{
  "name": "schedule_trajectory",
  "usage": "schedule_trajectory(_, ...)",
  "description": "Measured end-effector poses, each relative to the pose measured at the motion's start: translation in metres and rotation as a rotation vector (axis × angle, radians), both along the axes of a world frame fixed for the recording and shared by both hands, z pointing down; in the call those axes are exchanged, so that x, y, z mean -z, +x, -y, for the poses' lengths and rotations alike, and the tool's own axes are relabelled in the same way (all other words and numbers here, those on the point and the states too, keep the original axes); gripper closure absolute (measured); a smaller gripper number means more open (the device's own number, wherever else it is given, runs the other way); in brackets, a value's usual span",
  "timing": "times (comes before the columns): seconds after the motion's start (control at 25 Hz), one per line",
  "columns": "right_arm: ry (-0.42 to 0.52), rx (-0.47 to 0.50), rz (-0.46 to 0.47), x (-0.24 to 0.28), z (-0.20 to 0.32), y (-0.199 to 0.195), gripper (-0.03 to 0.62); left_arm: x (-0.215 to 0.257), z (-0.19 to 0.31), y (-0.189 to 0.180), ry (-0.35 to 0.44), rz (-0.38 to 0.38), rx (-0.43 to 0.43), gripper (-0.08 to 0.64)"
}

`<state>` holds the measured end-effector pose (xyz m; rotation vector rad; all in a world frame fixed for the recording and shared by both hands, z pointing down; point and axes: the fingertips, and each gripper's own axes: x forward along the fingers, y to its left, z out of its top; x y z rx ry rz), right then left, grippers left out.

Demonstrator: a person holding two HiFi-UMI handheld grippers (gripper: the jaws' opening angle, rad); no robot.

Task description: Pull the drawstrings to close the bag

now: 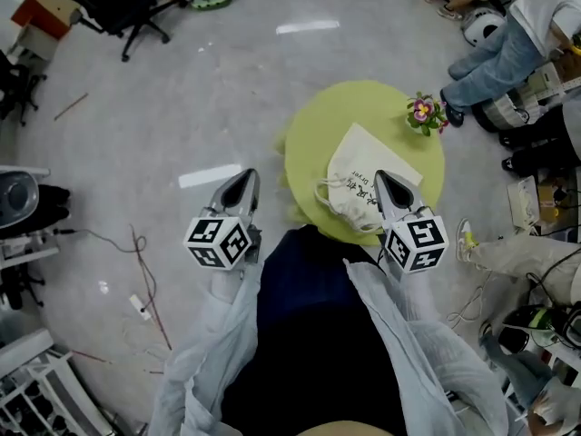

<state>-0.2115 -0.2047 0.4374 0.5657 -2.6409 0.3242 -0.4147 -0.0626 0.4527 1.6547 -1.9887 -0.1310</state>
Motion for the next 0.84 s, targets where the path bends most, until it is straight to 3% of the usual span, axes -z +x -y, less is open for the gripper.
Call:
schedule_trajectory(0.28, 0.056, 0.046, -0.028, 0.009, 0.007, 0.000, 0.591, 0.009, -0.013, -0.007, -0.021, 0.048, 0.064, 0.546)
schedule_trajectory(0.84, 0.035, 0.119, -0.015, 0.008, 0.005, -0.022, 0.591, 0.002, -0.024, -0.012, -0.055, 0.071, 0.119, 0.546)
